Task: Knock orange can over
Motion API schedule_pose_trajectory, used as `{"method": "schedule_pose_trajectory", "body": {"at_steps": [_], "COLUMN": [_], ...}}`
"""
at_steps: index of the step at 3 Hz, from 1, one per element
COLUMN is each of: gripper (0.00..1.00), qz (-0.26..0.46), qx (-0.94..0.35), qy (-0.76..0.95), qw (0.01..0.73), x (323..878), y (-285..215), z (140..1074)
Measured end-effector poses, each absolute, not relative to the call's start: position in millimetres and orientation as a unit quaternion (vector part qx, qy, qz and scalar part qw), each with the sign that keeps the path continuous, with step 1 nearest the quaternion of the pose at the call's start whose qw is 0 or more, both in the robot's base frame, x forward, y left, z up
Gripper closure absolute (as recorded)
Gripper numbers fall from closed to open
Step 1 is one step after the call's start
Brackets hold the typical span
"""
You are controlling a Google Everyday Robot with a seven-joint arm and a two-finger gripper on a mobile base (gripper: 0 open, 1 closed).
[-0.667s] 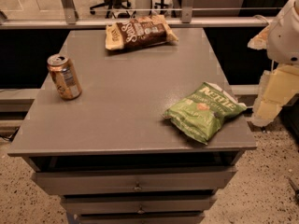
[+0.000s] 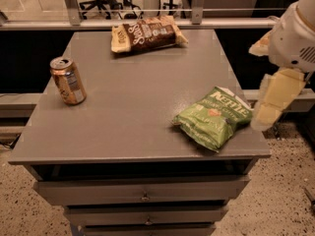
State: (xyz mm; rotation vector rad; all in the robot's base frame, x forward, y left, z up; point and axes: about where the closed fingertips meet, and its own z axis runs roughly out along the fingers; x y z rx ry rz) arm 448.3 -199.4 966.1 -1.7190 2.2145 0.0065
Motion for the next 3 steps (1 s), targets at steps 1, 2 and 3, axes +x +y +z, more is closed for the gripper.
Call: {"method": "schedule_pose_trajectory", "body": {"at_steps": [1, 2, 3], "gripper": [0.0, 0.0, 0.0], "qz": [0.079, 0.149, 0.161], "qx": [-0.619, -0.634, -0.636], "qy": [0.759, 0.726, 0.719], "qw": [0.187, 0.22, 0.231], "x": [467.1, 479.1, 480.3], "y": [-140.0, -64.6, -49.9], "z": [940.0, 931.2, 933.7]}}
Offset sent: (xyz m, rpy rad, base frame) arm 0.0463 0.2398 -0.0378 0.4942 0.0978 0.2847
